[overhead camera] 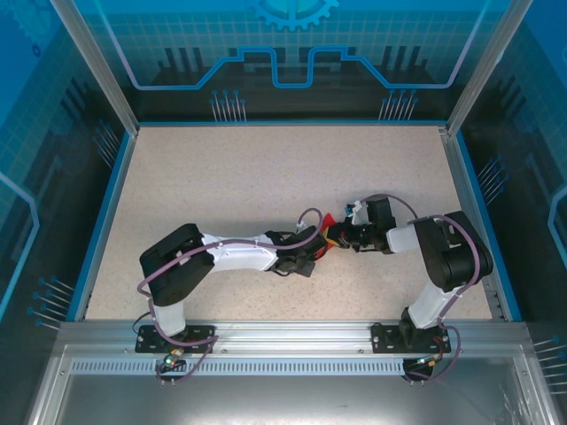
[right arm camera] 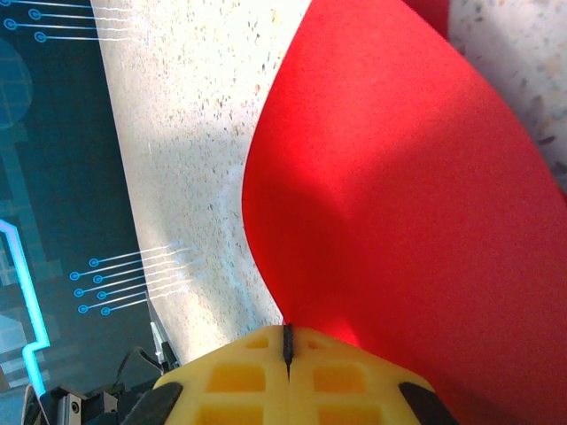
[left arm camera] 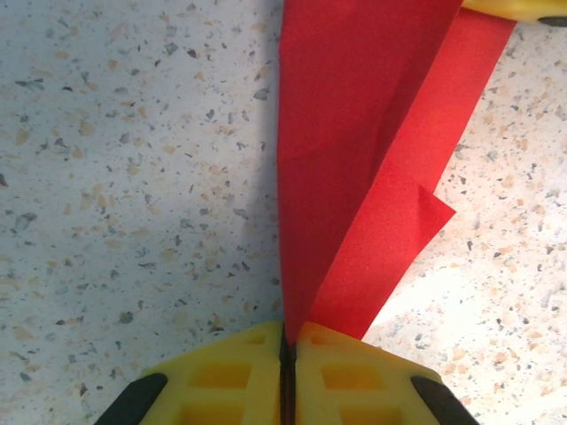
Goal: Fold a paper plane with a square sheet of paper (pick it up from the middle)
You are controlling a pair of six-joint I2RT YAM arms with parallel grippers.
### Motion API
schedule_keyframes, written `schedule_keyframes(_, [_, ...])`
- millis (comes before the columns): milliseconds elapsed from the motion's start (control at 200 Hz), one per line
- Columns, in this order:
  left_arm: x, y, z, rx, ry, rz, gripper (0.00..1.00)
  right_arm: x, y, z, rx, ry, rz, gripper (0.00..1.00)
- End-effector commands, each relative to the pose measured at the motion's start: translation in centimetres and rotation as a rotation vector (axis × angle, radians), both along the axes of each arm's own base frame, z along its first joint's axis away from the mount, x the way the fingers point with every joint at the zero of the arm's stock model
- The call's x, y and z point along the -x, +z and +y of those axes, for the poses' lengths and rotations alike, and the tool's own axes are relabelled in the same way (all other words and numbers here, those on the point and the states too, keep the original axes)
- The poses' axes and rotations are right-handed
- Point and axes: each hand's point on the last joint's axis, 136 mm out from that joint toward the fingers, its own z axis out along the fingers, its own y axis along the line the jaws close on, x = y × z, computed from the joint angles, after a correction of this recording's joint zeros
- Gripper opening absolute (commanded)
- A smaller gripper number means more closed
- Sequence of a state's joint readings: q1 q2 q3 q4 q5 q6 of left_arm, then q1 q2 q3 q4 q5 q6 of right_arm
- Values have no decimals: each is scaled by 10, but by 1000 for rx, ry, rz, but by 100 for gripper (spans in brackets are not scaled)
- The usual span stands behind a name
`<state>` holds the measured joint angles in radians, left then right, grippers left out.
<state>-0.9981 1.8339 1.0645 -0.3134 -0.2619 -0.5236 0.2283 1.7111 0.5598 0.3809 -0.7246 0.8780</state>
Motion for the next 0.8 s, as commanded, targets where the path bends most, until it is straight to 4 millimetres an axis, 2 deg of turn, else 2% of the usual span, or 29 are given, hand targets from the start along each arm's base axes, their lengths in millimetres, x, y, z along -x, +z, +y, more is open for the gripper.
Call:
schedule_keyframes(0, [4, -10, 20, -129, -25, 0, 10, 1, 5, -6, -2, -1, -14, 0])
schedule_keyframes(515, [-3, -6, 21, -231, -137, -86, 17, 21, -4, -12, 49, 19, 3, 0])
schedule_keyframes(790, [-3, 6, 9, -195, -168, -103, 25, 41, -25, -20, 134, 28, 75, 0])
